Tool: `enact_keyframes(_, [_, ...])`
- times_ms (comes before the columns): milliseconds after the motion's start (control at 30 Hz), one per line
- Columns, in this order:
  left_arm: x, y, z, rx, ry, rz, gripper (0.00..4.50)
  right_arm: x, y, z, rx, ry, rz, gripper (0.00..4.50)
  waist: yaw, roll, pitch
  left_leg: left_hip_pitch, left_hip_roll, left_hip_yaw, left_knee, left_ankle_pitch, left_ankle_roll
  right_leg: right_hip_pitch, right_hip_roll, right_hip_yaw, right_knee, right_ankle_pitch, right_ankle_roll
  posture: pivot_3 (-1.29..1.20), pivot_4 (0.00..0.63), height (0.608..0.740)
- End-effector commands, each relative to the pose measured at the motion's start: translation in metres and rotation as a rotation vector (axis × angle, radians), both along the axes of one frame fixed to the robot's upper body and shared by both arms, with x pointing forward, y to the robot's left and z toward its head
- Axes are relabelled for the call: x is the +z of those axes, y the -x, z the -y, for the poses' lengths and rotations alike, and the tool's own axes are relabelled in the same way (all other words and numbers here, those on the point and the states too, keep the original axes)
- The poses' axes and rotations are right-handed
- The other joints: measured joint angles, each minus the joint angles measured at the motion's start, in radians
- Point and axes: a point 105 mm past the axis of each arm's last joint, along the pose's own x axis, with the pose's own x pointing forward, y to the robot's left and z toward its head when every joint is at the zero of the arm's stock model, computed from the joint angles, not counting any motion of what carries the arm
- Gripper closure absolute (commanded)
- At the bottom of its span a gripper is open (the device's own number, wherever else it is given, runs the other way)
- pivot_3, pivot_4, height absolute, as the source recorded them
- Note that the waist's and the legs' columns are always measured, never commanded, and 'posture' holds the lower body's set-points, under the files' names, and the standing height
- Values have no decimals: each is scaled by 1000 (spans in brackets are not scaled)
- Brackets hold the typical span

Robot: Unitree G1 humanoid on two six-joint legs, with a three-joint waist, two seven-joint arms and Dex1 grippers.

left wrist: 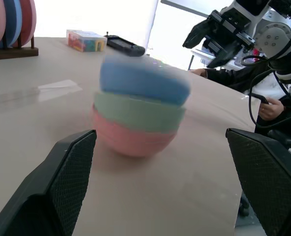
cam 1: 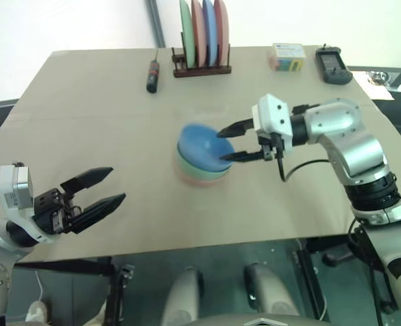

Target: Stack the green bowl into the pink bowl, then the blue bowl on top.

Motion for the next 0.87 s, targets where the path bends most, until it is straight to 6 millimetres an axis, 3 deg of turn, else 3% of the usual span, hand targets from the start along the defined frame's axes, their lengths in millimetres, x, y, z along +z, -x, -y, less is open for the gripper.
enact_keyframes(33, [10, 2, 3, -2, -27, 49, 0, -1, 6, -1, 3, -11, 20, 422, 2, 0, 0, 0, 0, 0, 0, 0, 0, 0, 0, 0, 0, 0, 0, 0, 150, 740])
enact_keyframes(67, [12, 1, 4, -5, -24, 54, 0, 0, 3, 1, -24, -22, 19, 53, 4, 0, 0, -1, 0, 0, 0, 0, 0, 0, 0, 0, 0, 0, 0, 0, 150, 740])
enact_keyframes(233, [13, -6, 13, -4, -20, 63, 0, 10, -5, 23, -184, -132, -2, 53, 18, 0, 0, -1, 0, 0, 0, 0, 0, 0, 0, 0, 0, 0, 0, 0, 150, 740])
enact_keyframes(467, [-3, -29, 17, 85, -126, 47, 0, -7, 9, 103, -494, -135, -59, 53, 38, -1, 0, -1, -2, -1, 0, 0, 0, 1, -1, 0, -3, 0, 0, 0, 150, 740])
enact_keyframes(667, [-10, -22, 10, 50, -203, 19, 0, -11, 32, 157, -690, -103, -79, 53, 22, -1, -1, 1, 0, 1, 0, 0, 0, 1, 0, 1, -1, -1, 1, 0, 150, 740])
enact_keyframes(867, [-12, -14, -4, 18, -263, -18, 0, -7, 53, 173, -743, -86, -78, 53, 21, -1, -1, 1, 0, 2, 1, 0, 0, 1, 0, 2, -1, -3, 5, 0, 150, 740])
